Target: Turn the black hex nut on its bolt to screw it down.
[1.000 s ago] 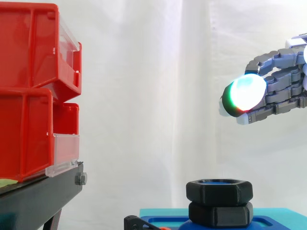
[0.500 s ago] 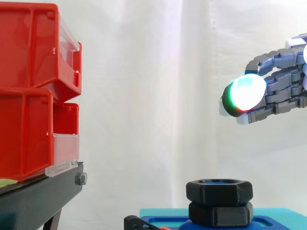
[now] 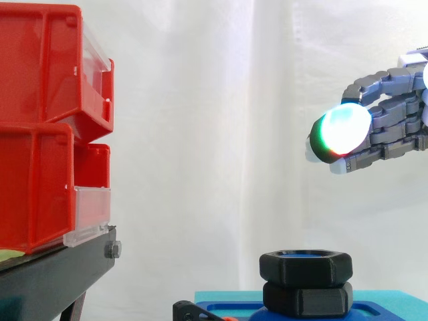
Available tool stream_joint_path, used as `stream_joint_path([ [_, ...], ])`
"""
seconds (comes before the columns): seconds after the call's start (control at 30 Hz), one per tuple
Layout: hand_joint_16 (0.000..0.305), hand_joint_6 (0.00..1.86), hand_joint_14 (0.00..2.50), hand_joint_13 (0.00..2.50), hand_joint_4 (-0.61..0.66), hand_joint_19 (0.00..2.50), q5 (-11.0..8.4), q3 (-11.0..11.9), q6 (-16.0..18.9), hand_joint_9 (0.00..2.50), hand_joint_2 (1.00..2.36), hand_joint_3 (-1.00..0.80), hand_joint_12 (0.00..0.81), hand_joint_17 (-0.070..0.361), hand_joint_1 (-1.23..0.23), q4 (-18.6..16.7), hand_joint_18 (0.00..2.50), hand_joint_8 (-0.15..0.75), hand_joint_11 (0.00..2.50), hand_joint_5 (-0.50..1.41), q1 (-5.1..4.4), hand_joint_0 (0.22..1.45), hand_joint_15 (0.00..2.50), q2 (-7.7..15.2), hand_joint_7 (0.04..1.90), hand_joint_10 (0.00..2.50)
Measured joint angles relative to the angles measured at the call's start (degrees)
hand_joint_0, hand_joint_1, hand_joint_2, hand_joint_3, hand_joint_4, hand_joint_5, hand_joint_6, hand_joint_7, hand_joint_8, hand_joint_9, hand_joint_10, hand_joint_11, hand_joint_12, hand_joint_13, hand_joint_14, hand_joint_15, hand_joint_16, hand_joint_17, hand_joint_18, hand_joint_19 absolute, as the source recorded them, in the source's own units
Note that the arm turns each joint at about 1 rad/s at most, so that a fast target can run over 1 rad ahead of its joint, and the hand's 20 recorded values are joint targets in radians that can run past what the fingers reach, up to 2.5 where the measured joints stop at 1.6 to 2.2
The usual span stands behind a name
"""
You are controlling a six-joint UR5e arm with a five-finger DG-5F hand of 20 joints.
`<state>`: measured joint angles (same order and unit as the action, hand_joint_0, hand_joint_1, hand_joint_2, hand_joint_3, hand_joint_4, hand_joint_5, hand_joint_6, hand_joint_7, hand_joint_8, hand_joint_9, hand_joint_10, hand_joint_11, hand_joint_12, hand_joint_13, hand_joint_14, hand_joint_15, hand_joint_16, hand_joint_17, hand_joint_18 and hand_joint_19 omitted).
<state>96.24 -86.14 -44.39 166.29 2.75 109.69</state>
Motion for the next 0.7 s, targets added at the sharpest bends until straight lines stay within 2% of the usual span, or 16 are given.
stream_joint_path([
  [0.7,0.062,0.5,0.0,0.0,0.08,0.16,0.0,0.0,0.0,0.17,1.0,-0.5,0.375,0.14,-0.57,0.0,0.0,0.216,0.0,-0.3,-0.02,0.46,0.0,0.0,0.63,0.0],
])
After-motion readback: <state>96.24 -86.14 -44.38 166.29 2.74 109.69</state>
